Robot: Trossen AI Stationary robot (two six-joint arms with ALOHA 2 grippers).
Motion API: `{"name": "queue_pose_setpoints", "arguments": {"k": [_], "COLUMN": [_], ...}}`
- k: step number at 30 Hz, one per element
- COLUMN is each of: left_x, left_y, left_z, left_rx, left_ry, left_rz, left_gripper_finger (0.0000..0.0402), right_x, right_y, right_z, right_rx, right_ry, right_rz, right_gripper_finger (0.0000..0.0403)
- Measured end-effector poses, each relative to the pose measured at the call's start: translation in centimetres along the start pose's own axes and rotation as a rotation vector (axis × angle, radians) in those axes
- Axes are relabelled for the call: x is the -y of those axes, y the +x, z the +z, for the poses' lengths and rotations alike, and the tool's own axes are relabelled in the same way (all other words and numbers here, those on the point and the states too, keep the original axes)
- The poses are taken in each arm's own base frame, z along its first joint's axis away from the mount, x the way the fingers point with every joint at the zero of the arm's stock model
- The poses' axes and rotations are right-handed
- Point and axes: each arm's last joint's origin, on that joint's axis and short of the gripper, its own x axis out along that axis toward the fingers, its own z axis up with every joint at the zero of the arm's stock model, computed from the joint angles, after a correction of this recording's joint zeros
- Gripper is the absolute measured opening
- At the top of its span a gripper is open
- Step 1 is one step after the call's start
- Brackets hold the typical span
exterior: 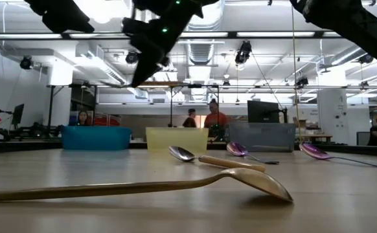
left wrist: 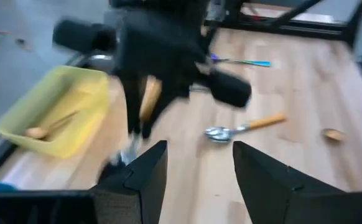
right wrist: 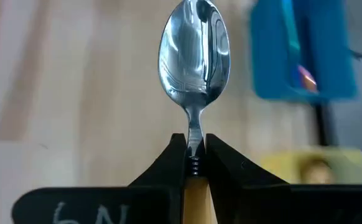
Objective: Sort silverware by color (type)
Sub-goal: Put the yellow spoon into the black bin
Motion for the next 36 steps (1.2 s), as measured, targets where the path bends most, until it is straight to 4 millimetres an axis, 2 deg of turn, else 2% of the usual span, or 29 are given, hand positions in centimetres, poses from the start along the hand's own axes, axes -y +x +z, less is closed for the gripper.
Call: {"name": "queue_pose_setpoints", "arguments": {"k": [3, 7, 14, 20, 24, 30, 36], "left_x": [-0.1, 0.0, -0.1, -0.3, -0.4, -0.8, -1.2], "left_y": [0.2, 0.6, 1.1, 1.2, 1.2, 1.2, 1.4], "left_z": [-0.1, -0.1, 0.2, 1.0, 1.7, 2.4, 2.5], "left_rx": [0.007, 0.009, 0.029, 0.101, 0.148, 0.185, 0.183], "left_ry": [0.022, 0.059, 0.134, 0.195, 0.234, 0.272, 0.251], "left_rz": [0.052, 0.082, 0.209, 0.329, 0.351, 0.384, 0.413], "left_gripper_finger": [0.0164, 0.0164, 0.0164, 0.0164, 0.0164, 0.0164, 0.0164], "right_x": [2.7, 5.4, 9.1, 11.1, 12.8, 14.1, 14.7], "right_y": [-1.2, -1.8, -3.2, -5.5, -6.6, -7.3, -7.9], "right_z": [-0.9, -2.7, -7.5, -12.6, -16.6, -22.1, -25.9], "right_rx": [-0.035, -0.093, -0.185, -0.185, -0.103, -0.012, 0.034], "right_ry": [0.035, 0.057, 0.122, 0.194, 0.253, 0.278, 0.322], "right_rz": [-0.026, -0.040, -0.075, -0.133, -0.163, -0.226, -0.238], "right_gripper_finger": [0.0030, 0.0030, 0.0030, 0.0030, 0.0030, 0.0030, 0.0030]}}
